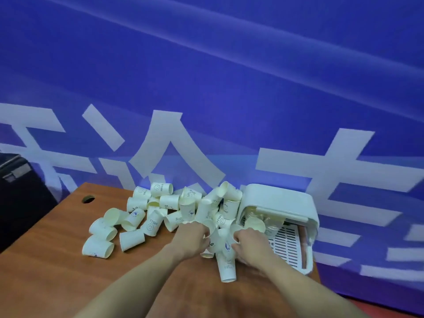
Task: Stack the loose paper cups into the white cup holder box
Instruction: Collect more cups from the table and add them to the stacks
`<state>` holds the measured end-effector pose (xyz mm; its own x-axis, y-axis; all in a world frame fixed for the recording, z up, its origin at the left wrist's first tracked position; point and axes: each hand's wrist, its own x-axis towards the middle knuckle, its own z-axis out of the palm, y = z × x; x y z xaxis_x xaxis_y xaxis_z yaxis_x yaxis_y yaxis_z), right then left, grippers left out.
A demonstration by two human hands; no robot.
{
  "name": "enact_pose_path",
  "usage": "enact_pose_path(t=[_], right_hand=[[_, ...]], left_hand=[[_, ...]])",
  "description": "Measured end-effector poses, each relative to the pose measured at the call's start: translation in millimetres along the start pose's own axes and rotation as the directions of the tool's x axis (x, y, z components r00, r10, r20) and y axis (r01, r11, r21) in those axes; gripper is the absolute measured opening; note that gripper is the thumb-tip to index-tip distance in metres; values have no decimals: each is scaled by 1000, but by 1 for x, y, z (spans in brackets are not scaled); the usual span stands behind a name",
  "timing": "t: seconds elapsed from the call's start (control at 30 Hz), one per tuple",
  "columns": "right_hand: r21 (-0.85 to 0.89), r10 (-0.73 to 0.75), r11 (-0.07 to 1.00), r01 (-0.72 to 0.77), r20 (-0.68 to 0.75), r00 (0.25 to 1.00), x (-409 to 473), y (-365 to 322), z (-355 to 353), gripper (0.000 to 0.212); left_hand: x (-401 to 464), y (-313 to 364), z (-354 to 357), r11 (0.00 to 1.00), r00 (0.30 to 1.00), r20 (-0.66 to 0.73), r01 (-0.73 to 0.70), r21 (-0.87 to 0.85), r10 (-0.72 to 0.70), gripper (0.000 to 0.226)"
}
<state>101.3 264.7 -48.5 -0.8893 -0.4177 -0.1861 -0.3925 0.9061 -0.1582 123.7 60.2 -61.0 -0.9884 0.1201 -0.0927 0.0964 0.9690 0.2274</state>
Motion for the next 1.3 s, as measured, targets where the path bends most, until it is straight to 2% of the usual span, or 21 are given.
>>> enact_pose_path(t=[0.2,0.43,0.6,0.87,1.0,1.3], right_hand=[[25,124,992,-124,4,992,-40,92,0,19],[46,264,964,-262,-41,964,-59,155,1,17],[55,300,954,-296,-75,951,-57,177,14,19],[56,314,949,-311,-50,948,-40,196,39,24],[48,312,950,-310,-43,949,-34,204,50,25],[58,266,963,-263,-70,961,-31,211,58,27]], left_hand=[[32,94,27,985,988,48,-152,84,149,29],[59,160,50,922,955,104,-297,249,279,31],[85,178,63,893,945,192,-317,321,266,29],[115,192,91,896,925,323,-307,320,201,22],[126,201,105,876,898,387,-348,333,210,21],[138,198,128,879,902,397,-322,351,171,25]])
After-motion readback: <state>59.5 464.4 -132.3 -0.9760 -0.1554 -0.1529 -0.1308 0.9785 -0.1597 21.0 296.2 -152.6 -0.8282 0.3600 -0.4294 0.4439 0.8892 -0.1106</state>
